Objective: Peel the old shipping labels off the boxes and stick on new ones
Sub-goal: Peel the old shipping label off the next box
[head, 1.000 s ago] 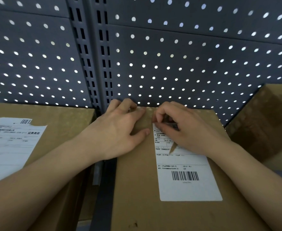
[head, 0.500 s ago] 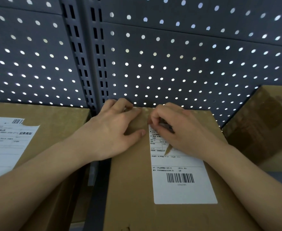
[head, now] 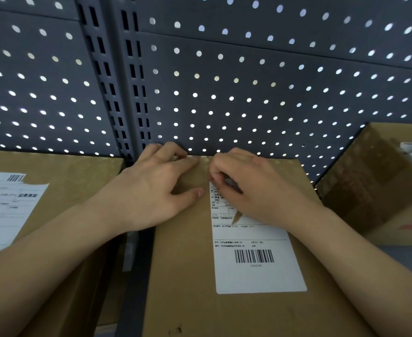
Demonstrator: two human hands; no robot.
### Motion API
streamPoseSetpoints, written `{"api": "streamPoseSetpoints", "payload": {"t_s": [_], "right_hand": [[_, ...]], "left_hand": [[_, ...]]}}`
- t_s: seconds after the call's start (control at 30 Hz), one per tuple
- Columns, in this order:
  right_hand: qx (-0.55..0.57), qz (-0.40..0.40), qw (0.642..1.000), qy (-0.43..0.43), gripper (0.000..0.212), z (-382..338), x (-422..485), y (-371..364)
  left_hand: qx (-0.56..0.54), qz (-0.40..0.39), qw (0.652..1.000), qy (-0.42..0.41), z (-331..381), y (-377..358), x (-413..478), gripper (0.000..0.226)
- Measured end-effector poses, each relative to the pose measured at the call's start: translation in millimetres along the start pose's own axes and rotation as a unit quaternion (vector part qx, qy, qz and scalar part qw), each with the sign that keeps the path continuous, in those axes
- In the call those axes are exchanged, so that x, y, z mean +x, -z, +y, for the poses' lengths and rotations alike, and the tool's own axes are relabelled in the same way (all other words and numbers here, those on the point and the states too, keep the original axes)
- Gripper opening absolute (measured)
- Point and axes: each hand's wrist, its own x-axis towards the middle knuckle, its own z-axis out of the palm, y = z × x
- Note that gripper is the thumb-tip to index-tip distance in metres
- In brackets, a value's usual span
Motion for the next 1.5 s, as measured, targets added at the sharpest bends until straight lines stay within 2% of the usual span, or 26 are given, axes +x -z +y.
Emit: {"api": "streamPoseSetpoints", "payload": {"t_s": [0.37,0.73,0.87,1.0,1.13,1.27,1.5], "right_hand": [[-0.034,-0.011,0.999,0.024,0.031,1.2,0.0,-1.7],[-0.018,0.006,0.999,0.035,0.017,4.7,-1.1,-2.7],[-0.175,0.073,0.979,0.072,0.023,-6.5,-2.4,-0.2],[-0.211,0.092,0.970,0.078,0.031,-10.7,-3.0,-1.1],[-0.135,0.093,0.985,0.055,0.020,-4.4,-4.0,-4.5],[-0.057,0.056,0.996,0.033,0.010,2.8,-1.5,-11.4],[-0.027,0.026,0.999,-0.019,0.015,-1.3,-1.4,-4.4]], "left_hand": [[-0.004,-0.002,1.000,-0.006,-1.2,0.2,-0.8,0.080],[-0.003,-0.005,1.000,-0.008,-1.1,-0.1,-0.3,0.081],[-0.011,0.003,1.000,-0.010,-1.8,-1.5,0.0,0.079],[-0.012,0.007,1.000,-0.010,-2.7,-2.5,0.8,0.079],[-0.016,-0.004,1.000,-0.004,-2.3,-1.2,1.0,0.080],[-0.019,-0.010,1.000,0.002,-1.2,0.2,0.8,0.080],[-0.026,-0.016,0.999,0.009,-0.2,2.4,-0.1,0.079]]}}
